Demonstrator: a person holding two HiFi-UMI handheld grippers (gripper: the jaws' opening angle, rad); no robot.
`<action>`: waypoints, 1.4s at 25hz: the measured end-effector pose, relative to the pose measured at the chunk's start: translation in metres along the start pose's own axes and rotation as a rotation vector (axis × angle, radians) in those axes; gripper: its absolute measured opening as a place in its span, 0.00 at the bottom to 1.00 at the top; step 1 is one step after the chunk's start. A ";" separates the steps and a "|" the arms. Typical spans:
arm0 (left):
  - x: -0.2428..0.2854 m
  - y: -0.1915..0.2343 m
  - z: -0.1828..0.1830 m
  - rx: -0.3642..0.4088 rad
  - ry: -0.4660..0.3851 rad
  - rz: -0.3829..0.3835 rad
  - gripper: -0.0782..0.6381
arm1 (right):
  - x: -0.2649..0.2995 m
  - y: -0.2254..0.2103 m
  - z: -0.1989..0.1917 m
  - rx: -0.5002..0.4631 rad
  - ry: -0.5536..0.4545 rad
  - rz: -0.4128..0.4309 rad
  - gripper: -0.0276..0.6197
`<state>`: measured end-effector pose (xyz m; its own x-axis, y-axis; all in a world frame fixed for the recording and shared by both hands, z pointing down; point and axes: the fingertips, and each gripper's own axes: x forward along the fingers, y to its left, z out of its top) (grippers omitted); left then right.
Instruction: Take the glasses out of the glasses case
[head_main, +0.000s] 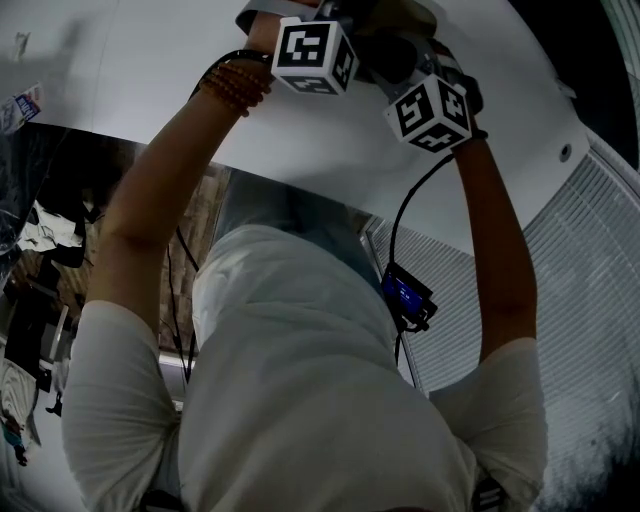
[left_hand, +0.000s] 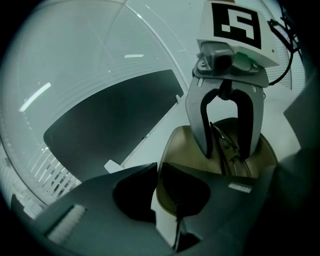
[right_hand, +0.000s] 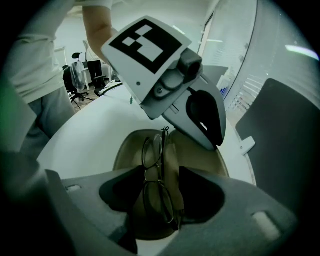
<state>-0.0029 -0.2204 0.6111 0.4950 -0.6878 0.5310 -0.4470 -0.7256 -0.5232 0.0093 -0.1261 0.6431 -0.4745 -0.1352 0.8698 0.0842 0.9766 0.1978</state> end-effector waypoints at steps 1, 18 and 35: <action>0.000 0.000 0.001 -0.001 -0.001 0.001 0.16 | 0.000 0.000 0.000 0.000 -0.004 0.007 0.37; 0.000 0.003 -0.003 -0.019 -0.022 0.004 0.16 | 0.001 0.012 0.003 -0.138 0.011 -0.010 0.23; 0.002 0.000 -0.003 0.013 0.009 0.022 0.16 | -0.030 0.002 -0.007 -0.155 -0.035 -0.215 0.22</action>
<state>-0.0041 -0.2219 0.6135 0.4787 -0.7038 0.5250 -0.4481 -0.7100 -0.5432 0.0300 -0.1213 0.6210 -0.5258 -0.3285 0.7846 0.1101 0.8884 0.4457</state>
